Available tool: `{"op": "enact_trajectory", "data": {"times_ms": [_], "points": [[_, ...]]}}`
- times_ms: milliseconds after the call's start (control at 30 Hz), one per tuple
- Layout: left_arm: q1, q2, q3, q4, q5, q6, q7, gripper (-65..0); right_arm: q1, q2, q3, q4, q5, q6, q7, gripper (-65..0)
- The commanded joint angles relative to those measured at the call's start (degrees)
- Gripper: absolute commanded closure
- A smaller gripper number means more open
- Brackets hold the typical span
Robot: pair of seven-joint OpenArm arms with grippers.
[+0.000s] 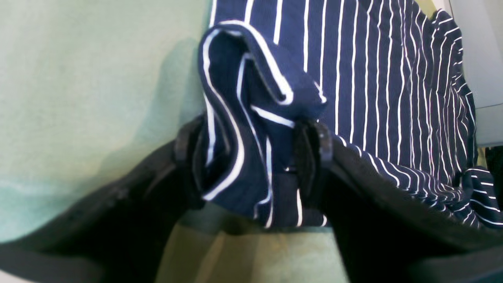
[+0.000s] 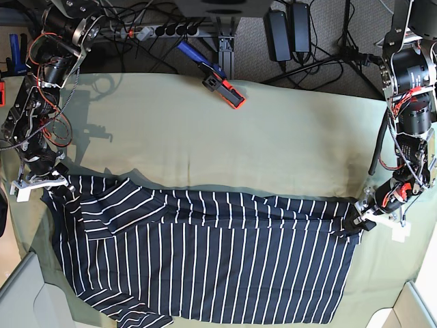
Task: Fold the T-shirt properly
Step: 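Grasp the shirt edge with both grippers and drag it flat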
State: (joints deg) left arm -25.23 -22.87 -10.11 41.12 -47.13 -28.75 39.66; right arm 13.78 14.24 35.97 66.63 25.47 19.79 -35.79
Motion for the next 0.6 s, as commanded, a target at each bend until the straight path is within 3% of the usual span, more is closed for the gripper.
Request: {"op": "enact_trajectory", "data": {"times_ms": [0,133,200,300,400,467,567], "points": [[-1.40,-0.81,-0.13,0.74,-0.59,-0.61,-0.02,-28.5,0.94,0.96,0.17,0.90,0.61,2.99,1.27,0.0],[-1.40,-0.76,-0.13,0.74,0.85,-0.98,-0.46,-12.0,0.94,0.96,0.17,0.90,0.63,2.99,1.27,0.0],[-1.42,-0.79,-0.13,0.74,1.97,-4.48,-0.90,-0.3,0.94,0.96,0.17,0.90,0.63,2.99,1.27,0.0],[-1.40,-0.92,-0.15,0.76,1.40,-11.25,-0.85,0.0,0.94,0.96,0.17,0.90,0.66,3.02,1.01,0.0],[-1.40,-1.33,-0.15,0.79,-3.08,-11.25,0.59,0.0,0.87,1.22,0.17,1.07,2.86,3.06,-1.62,0.0],[-1.40,-1.97,-0.15,1.20,-7.91,-11.25,5.38,0.0,0.61,1.73,0.17,1.66,4.94,3.08,-4.70,0.0],[-0.87,-2.38,-0.11,3.50,-14.78,-11.25,16.81,0.0,-0.76,3.13,0.17,3.67,7.82,3.10,-8.63,0.0]]}}
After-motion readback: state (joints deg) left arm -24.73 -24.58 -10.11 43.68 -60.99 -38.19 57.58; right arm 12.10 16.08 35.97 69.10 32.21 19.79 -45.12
